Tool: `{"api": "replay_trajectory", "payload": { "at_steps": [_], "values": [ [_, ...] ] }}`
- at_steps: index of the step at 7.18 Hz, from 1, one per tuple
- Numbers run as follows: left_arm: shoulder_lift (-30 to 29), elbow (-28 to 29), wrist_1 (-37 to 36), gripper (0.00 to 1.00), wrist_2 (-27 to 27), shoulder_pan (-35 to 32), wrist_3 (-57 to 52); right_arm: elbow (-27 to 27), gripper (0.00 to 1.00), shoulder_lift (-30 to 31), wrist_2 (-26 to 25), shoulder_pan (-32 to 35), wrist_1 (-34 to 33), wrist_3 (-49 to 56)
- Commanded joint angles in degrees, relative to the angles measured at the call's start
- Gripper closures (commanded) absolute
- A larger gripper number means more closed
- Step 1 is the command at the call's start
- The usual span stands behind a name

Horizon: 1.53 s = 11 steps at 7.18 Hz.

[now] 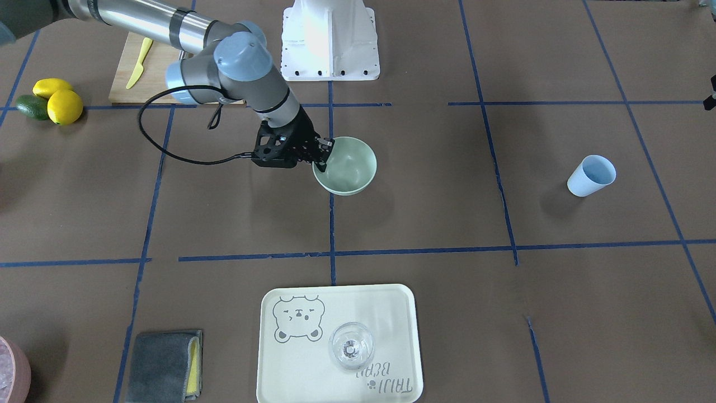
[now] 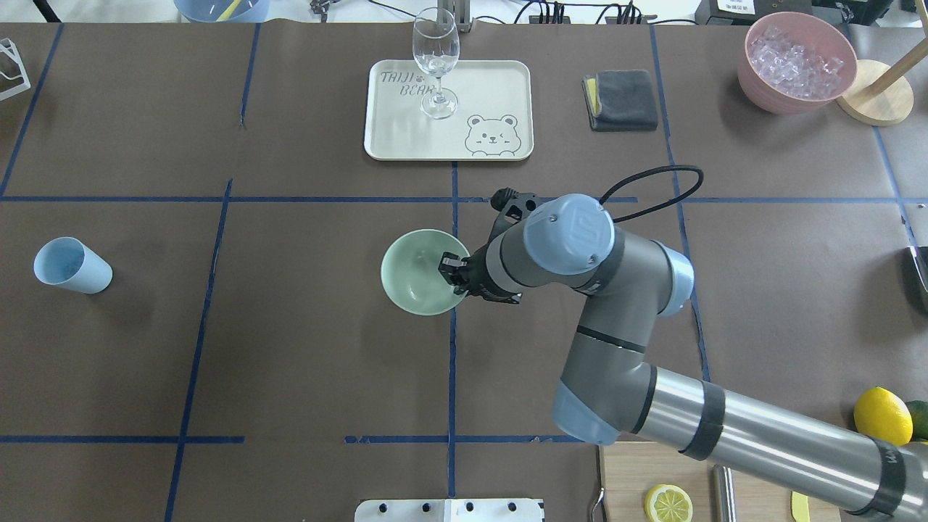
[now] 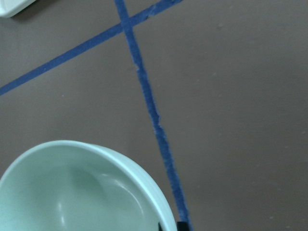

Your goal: Pour ice into bowl

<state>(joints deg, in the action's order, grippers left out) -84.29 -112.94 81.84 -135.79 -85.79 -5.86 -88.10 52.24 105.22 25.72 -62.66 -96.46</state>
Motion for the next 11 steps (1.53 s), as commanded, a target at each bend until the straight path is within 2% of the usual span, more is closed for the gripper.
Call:
{"api": "replay_trajectory", "payload": {
  "at_steps": [1,2,3,8,9,11],
  "values": [
    [0.00,0.00,0.86,0.00,0.00,0.44,-0.03,4.42,1.00,-3.64,-3.26,-2.51,-0.27,-1.54],
    [0.00,0.00,0.95,0.00,0.00,0.45,-0.03,4.52,1.00,-3.90,-3.18,-2.77,-0.27,-1.89],
    [0.00,0.09,0.95,0.00,0.00,0.45,-0.03,4.52,0.94,-3.90,-3.26,-2.78,-0.27,-2.24],
    [0.00,0.09,0.95,0.00,-0.09,0.45,-0.03,4.69,0.94,-4.69,-3.27,-2.78,-0.27,-4.71],
    [0.00,0.09,0.95,0.00,-0.09,0.45,-0.03,4.87,0.58,-4.69,-3.18,-2.86,-0.27,-4.79],
    [0.09,0.26,0.78,0.00,-0.09,2.02,-3.09,4.87,0.00,-5.04,-3.18,-2.86,-0.18,-5.40]
  ]
}}
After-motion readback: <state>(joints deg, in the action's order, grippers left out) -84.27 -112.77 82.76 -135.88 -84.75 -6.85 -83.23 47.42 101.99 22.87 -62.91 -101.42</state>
